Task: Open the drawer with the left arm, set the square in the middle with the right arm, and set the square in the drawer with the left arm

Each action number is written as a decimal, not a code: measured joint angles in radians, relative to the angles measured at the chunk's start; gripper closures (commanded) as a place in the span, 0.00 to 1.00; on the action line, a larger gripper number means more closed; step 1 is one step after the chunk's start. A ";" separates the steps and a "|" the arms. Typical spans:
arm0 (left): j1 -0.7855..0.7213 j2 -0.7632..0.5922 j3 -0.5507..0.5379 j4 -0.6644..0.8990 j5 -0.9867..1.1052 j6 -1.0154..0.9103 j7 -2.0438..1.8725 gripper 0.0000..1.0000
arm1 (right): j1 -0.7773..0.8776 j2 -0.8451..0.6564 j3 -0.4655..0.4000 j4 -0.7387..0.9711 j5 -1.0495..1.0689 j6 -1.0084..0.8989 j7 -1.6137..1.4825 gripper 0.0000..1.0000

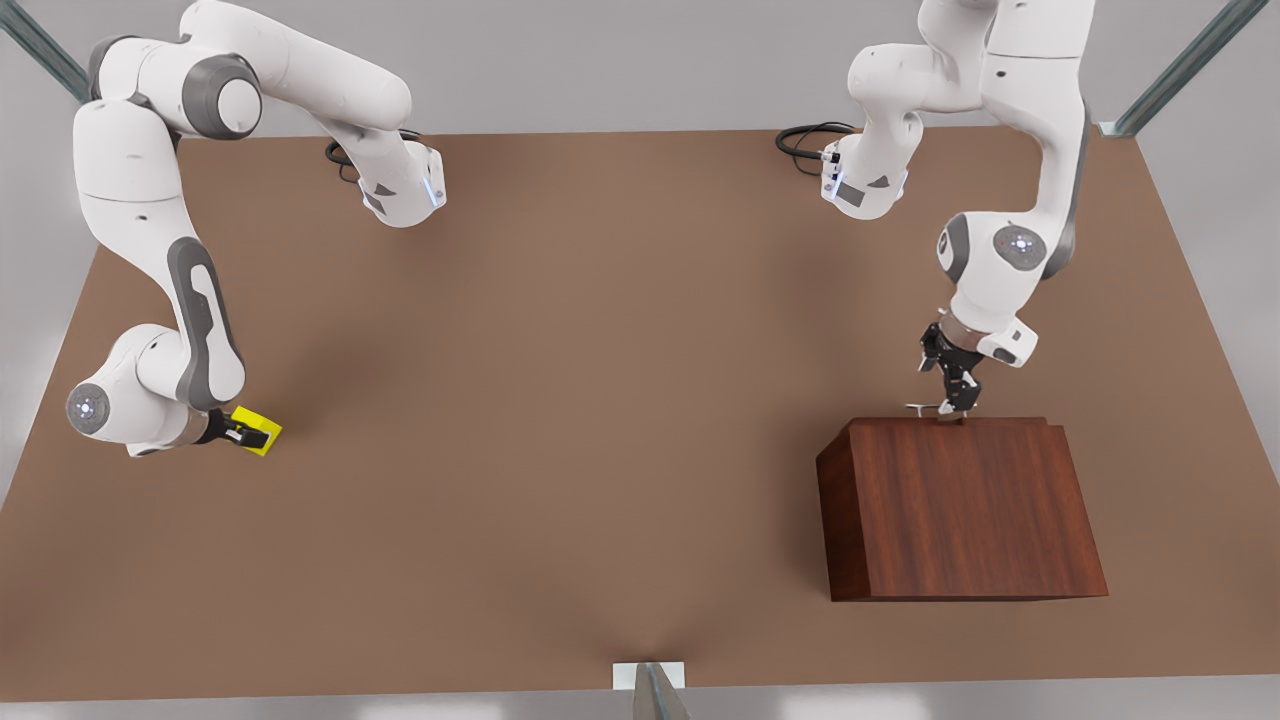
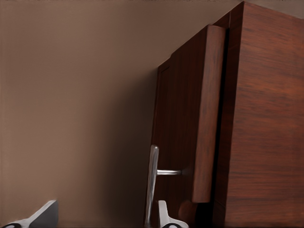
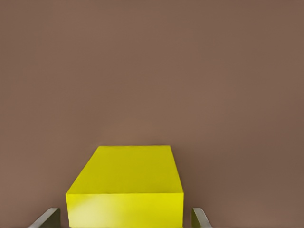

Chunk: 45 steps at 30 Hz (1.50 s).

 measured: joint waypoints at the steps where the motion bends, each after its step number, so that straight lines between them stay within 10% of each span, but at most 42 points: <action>1: 0.002 -0.004 -0.004 0.002 0.000 -0.012 0.000 0.00 | -0.001 0.007 0.000 0.001 0.000 0.007 -0.002 0.00; 7: 0.002 -0.014 -0.009 0.004 0.123 -0.062 0.001 0.00 | -0.003 0.023 0.000 -0.007 0.000 0.031 -0.009 0.00; 11: 0.000 -0.017 -0.009 0.004 0.179 -0.081 0.001 0.00 | -0.002 0.023 0.000 0.000 0.000 0.041 -0.013 0.30; 39: -0.037 -0.016 -0.040 0.086 0.195 -0.225 -0.006 0.00 | 0.166 -0.184 0.013 0.045 0.008 -0.123 0.016 0.29; 45: -0.042 0.004 -0.040 0.084 0.195 -0.196 -0.009 0.00 | 0.202 -0.242 0.168 0.095 0.030 -0.266 0.122 0.29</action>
